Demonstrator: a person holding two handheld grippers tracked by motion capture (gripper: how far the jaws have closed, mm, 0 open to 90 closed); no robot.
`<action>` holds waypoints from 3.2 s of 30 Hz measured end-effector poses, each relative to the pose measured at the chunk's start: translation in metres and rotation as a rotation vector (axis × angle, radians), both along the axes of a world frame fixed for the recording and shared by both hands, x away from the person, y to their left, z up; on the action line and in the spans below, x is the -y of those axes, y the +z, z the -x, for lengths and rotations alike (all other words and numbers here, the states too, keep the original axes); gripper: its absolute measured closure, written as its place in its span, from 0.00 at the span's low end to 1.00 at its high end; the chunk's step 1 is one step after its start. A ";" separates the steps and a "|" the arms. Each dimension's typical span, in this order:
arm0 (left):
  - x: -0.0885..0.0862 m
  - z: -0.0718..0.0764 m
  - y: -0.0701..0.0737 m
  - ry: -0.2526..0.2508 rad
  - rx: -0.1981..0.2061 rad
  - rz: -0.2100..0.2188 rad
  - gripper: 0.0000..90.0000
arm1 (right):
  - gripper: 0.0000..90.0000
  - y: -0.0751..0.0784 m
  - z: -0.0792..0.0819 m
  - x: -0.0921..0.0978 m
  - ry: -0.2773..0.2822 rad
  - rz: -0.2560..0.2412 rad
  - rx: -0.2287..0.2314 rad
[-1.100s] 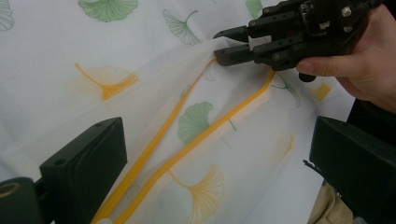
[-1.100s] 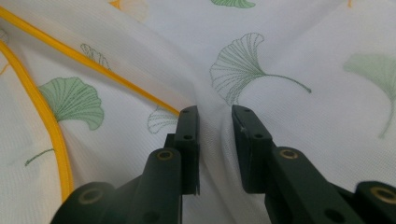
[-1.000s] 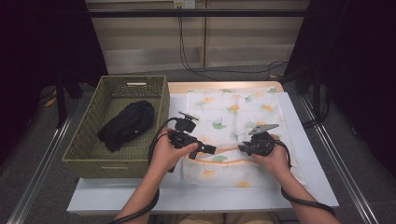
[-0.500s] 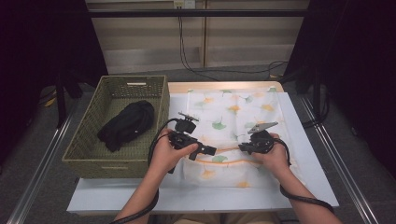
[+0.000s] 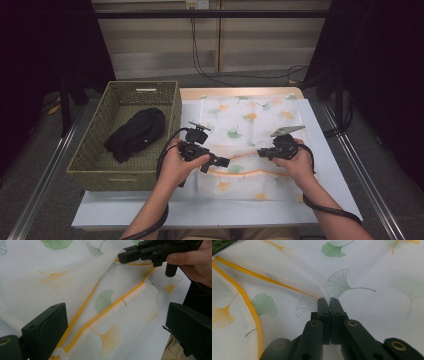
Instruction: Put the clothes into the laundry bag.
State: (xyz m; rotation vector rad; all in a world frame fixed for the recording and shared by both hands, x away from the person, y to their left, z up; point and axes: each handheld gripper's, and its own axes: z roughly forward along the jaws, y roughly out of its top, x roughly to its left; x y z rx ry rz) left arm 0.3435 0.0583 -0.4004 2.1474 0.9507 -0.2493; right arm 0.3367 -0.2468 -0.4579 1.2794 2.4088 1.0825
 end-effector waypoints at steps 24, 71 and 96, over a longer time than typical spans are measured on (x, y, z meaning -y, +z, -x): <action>0.000 0.002 -0.001 0.008 -0.003 0.002 0.04 | 1.00 0.007 -0.003 0.003 -0.030 -0.048 0.011; -0.004 0.000 0.000 0.011 0.007 -0.009 0.04 | 1.00 0.040 -0.018 0.008 -0.029 -0.065 0.060; -0.007 -0.002 0.001 -0.014 0.018 -0.019 0.04 | 1.00 0.057 -0.029 0.010 -0.040 -0.070 0.085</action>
